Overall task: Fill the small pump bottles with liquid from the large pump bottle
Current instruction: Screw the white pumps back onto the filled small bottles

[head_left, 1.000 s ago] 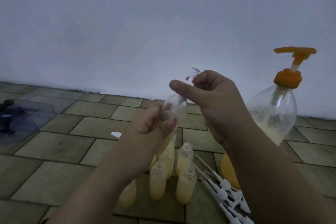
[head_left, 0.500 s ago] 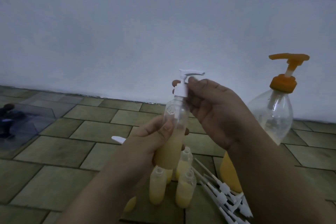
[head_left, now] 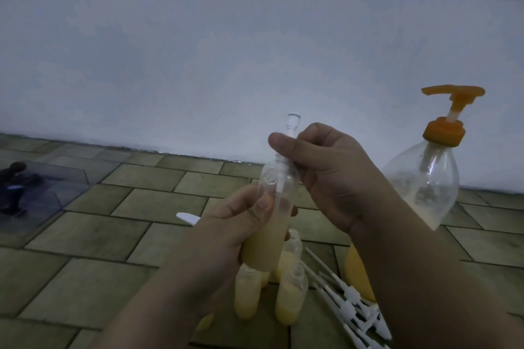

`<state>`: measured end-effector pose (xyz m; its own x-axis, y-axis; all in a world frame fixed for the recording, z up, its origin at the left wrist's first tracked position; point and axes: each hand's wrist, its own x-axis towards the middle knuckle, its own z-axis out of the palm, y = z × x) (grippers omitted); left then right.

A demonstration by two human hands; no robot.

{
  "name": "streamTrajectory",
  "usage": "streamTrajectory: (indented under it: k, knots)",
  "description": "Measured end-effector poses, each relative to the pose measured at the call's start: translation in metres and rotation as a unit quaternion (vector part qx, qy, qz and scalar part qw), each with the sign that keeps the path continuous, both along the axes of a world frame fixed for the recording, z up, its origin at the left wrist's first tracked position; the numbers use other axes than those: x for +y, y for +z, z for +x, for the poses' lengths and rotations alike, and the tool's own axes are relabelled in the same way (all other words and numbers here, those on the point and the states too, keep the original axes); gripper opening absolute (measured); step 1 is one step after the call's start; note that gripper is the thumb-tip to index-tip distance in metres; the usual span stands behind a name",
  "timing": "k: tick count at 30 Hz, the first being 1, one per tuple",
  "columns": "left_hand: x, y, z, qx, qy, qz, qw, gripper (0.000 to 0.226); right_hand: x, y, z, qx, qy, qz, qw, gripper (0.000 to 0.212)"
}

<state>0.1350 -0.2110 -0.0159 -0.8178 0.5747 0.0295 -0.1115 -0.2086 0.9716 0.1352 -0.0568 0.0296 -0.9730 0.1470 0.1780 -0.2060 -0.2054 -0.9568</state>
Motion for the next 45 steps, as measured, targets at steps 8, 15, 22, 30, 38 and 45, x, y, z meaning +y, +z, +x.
streamTrajectory:
  k: [8,15,22,30,38,45]
  knots:
    - [-0.003,0.000,-0.003,0.006,0.011,-0.006,1.000,0.031,-0.001,0.000,0.000,-0.007,0.010,-0.002,1.000,0.039]
    - [-0.006,0.015,-0.013,0.145,0.069,-0.135,0.978,0.036,-0.005,0.010,-0.002,0.008,-0.042,0.019,0.999,0.035]
    - [0.009,0.014,-0.026,0.376,0.208,-0.247,0.869,0.034,-0.009,0.017,-0.001,-0.016,-0.177,0.120,0.977,0.040]
    - [-0.030,0.024,-0.093,0.212,0.252,-0.102,0.939,0.045,0.030,-0.012,0.064,-0.020,-0.230,0.296,0.927,0.044]
    - [-0.027,-0.018,-0.146,0.190,0.167,-0.358,0.899,0.036,0.047,-0.104,0.106,-0.135,-0.269,0.335,0.893,0.018]
    - [-0.016,-0.041,-0.163,0.174,0.024,-0.495,0.851,0.039,0.057,-0.153,0.111,-0.151,-0.265,0.446,0.842,0.030]
